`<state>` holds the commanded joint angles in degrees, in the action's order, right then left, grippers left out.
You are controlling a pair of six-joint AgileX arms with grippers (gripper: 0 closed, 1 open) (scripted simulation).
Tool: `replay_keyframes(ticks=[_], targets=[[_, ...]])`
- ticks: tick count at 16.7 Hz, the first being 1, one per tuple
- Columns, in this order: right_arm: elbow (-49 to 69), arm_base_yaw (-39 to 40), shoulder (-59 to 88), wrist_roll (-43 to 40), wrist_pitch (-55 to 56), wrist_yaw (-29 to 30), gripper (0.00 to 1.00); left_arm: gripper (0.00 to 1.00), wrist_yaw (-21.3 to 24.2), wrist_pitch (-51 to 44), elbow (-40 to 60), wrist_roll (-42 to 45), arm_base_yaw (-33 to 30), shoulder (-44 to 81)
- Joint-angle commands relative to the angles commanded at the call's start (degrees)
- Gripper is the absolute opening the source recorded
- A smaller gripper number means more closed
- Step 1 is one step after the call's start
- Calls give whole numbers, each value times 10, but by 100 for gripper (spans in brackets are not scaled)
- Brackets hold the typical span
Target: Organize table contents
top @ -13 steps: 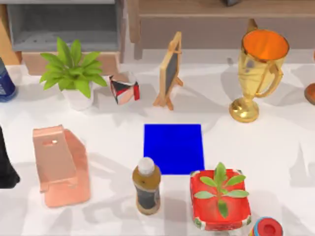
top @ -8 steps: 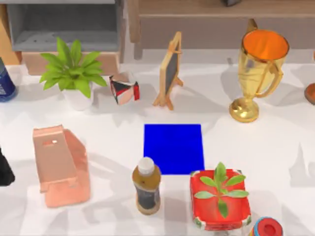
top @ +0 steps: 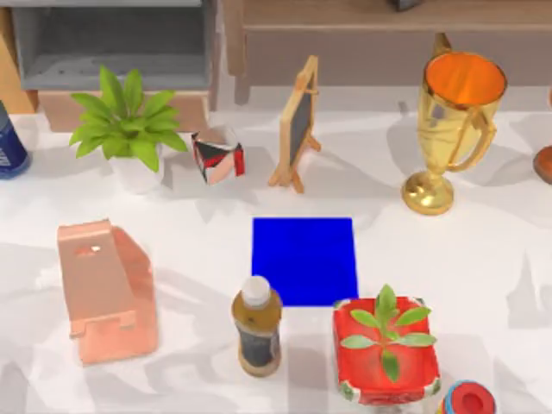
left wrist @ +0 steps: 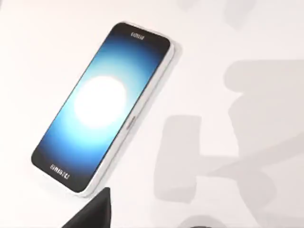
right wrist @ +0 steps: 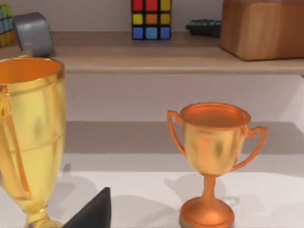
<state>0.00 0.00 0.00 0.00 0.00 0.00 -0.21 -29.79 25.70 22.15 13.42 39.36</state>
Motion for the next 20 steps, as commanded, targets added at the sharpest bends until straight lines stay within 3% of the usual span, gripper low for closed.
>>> replay_keyframes(ticks=[5,10,20], targets=[[0,0,0,0,0,0,100,100,1,-178,145,131,75,260],[0,0,0,0,0,0,100,100,2,-287,248,217,125,404],[0,0,0,0,0,0,100,100,2,-283,252,232,133,440]])
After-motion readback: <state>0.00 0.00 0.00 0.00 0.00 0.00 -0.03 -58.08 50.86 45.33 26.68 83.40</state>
